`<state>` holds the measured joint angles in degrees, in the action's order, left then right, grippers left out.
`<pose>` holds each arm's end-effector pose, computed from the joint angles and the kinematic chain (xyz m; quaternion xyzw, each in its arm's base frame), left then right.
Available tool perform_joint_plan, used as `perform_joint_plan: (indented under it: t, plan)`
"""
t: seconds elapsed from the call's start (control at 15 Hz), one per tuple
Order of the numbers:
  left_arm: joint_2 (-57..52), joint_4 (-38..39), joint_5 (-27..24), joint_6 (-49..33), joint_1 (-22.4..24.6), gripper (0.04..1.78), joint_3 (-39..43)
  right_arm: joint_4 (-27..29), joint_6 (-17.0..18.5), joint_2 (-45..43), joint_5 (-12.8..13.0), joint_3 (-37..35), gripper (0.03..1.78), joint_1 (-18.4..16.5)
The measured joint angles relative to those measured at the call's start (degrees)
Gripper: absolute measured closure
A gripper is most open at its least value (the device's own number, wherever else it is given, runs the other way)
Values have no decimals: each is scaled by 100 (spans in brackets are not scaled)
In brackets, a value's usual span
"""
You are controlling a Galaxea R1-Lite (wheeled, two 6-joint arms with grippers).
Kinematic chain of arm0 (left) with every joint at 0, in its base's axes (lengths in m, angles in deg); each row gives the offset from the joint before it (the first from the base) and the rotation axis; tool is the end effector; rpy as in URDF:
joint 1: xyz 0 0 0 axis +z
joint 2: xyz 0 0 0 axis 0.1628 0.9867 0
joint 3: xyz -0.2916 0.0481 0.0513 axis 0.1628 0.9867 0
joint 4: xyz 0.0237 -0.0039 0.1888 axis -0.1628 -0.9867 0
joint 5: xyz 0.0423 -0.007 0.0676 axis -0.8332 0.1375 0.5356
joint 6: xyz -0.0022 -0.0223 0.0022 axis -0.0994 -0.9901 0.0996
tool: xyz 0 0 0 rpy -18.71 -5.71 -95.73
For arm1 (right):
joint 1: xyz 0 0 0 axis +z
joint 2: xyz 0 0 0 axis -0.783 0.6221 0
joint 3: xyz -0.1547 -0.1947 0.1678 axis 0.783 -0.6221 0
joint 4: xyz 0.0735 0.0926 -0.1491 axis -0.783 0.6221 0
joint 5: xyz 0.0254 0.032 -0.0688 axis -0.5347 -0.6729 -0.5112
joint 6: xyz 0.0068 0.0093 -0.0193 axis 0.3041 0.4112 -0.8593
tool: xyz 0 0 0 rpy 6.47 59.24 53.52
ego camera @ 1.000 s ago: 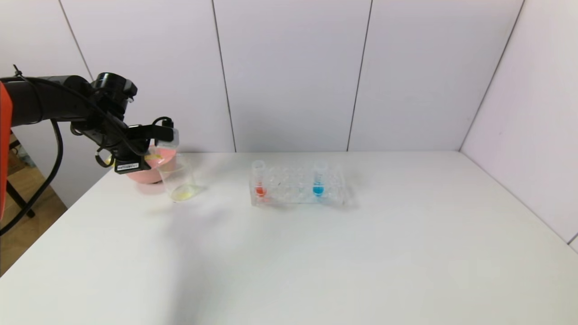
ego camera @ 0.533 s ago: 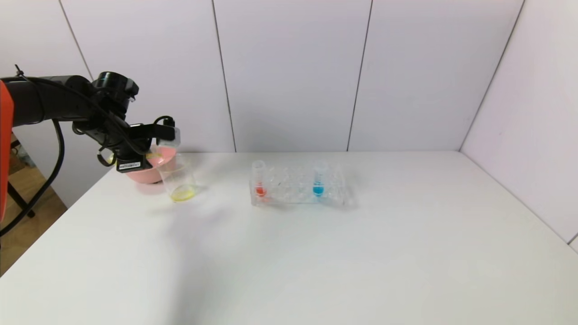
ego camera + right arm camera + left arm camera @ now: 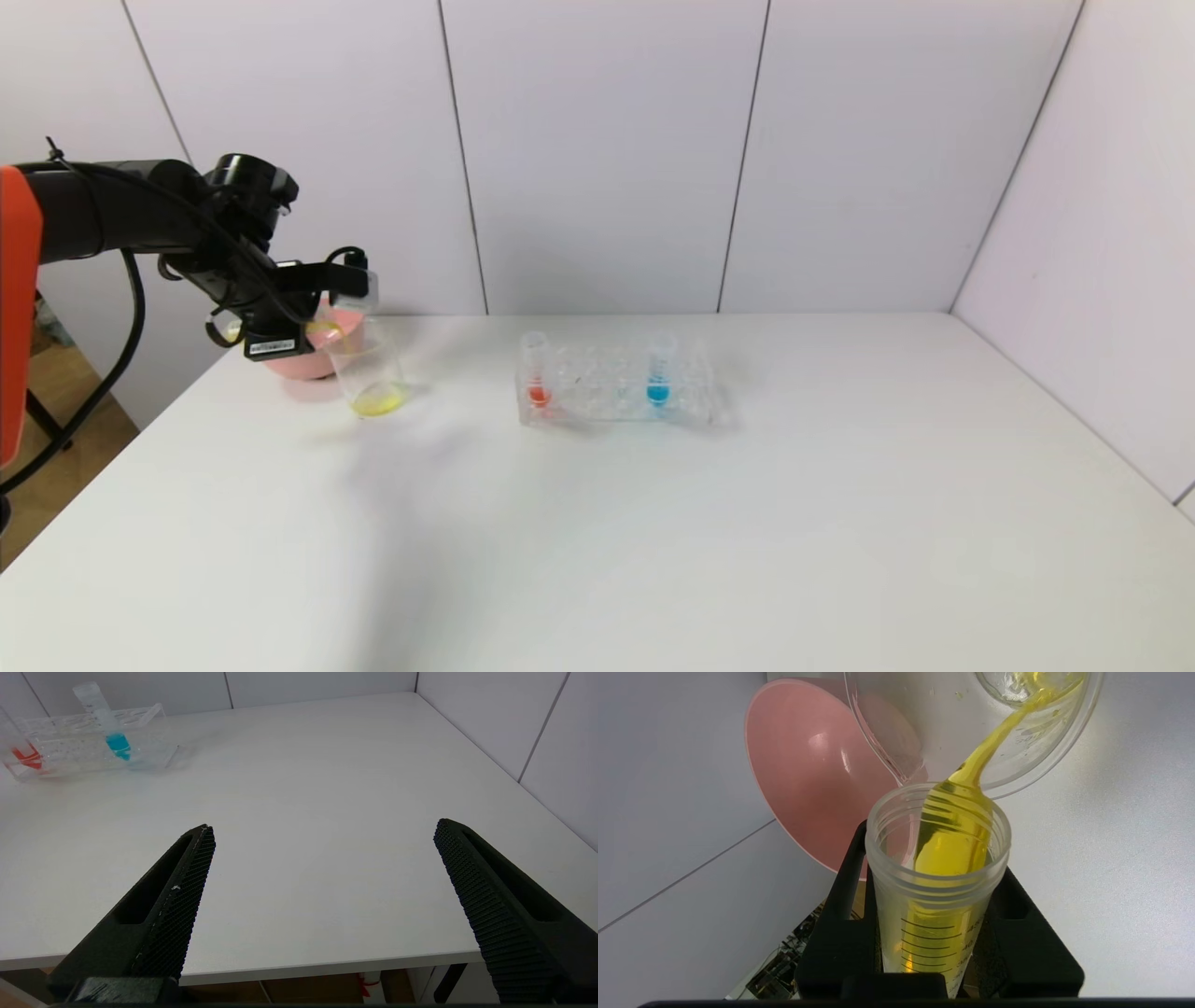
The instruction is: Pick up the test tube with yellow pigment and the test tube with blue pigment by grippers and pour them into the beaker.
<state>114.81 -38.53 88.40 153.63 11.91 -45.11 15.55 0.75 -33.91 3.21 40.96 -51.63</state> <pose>0.4205 0.0207 0.2105 0.5722 0.3714 -0.2200 0.6974 -0.0227 -0.0007 0.0758 0.0481 -0.0015 -0.0199 0.9986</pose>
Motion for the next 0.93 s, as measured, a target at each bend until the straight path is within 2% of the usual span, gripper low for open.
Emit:
perform_joint_plan:
  t: [0.93]
  plan:
    - [80, -11, 378, -28, -56, 128, 0, -2, 0, 0, 0, 0, 10, 0]
